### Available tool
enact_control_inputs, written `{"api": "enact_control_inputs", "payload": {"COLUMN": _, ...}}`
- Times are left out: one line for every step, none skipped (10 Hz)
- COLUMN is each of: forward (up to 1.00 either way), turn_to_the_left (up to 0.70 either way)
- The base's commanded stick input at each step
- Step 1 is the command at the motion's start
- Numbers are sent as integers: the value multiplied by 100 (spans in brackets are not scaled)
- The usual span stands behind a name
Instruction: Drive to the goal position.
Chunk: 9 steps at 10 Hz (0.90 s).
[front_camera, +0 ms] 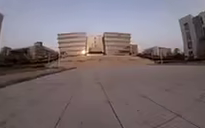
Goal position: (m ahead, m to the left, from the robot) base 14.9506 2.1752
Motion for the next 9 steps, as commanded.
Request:
{"api": "enact_control_inputs", "payload": {"forward": 70, "turn_to_the_left": -14}}
{"api": "enact_control_inputs", "payload": {"forward": 70, "turn_to_the_left": -14}}
{"api": "enact_control_inputs", "payload": {"forward": 70, "turn_to_the_left": -14}}
{"api": "enact_control_inputs", "payload": {"forward": 70, "turn_to_the_left": -14}}
{"api": "enact_control_inputs", "payload": {"forward": 70, "turn_to_the_left": -14}}
{"api": "enact_control_inputs", "payload": {"forward": 70, "turn_to_the_left": -14}}
{"api": "enact_control_inputs", "payload": {"forward": 70, "turn_to_the_left": -14}}
{"api": "enact_control_inputs", "payload": {"forward": 70, "turn_to_the_left": -14}}
{"api": "enact_control_inputs", "payload": {"forward": 70, "turn_to_the_left": -14}}
